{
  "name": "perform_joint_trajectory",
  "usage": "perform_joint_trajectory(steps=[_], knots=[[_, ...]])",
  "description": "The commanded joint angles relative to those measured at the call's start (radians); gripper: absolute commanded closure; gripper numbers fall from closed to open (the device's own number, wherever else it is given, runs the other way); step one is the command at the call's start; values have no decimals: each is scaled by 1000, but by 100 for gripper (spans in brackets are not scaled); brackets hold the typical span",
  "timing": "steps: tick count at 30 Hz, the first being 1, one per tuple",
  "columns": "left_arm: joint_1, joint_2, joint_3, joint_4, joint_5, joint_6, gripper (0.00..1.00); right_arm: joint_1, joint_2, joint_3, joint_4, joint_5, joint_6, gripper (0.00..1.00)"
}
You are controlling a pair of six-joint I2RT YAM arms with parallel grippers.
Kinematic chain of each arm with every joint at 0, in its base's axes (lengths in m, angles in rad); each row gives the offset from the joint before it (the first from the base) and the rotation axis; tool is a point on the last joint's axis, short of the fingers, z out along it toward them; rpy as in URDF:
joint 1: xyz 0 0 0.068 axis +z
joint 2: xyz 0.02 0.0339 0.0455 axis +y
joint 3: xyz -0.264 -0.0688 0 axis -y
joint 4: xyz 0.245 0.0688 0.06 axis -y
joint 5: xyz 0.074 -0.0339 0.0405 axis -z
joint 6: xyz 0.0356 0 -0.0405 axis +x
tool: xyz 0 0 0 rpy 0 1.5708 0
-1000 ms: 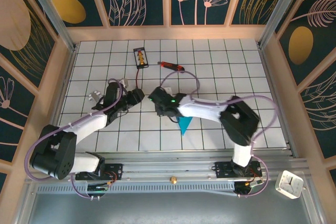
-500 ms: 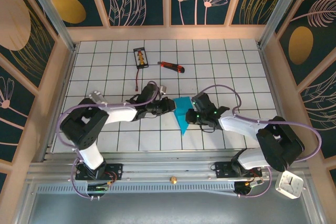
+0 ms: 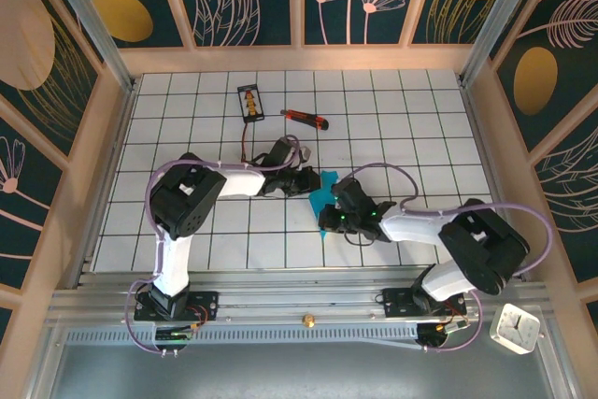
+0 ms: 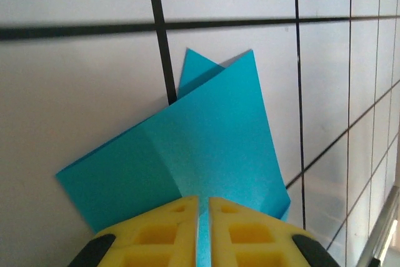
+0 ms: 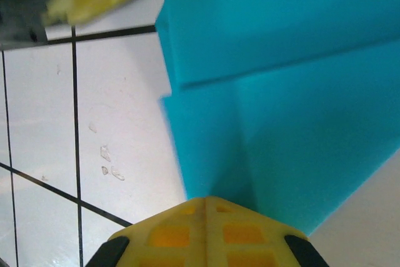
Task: Fold a paper plane with a square sheet of paper (pick it up from the middle)
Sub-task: Rotate the paper at the center of the table.
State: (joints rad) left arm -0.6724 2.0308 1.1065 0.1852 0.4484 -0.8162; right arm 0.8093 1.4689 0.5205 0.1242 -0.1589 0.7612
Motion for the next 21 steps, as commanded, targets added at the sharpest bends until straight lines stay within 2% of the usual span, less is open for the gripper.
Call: perform_joint_trajectory(steps=[1, 5, 8, 10, 14, 17, 21], knots=[[33, 35, 62, -39, 6, 73, 83, 37, 75, 50, 86, -2, 65, 93], [69, 55, 118, -43, 35, 103, 76, 47, 122, 114, 151, -38, 63, 93], [79, -1, 110, -55, 8, 130, 71, 34, 70, 106, 169, -47, 50, 90], [79, -71, 51, -39, -10, 120, 68, 5, 10, 70, 147, -45, 38, 87], [66, -231, -140, 47, -2, 31, 66, -119, -139, -21, 66, -59, 4, 77], [24, -298, -246, 79, 16, -19, 73, -237, -208, -66, 14, -90, -14, 71], [-17, -268, -275, 96, 74, -57, 86, -360, -218, -94, 17, -159, -10, 60]])
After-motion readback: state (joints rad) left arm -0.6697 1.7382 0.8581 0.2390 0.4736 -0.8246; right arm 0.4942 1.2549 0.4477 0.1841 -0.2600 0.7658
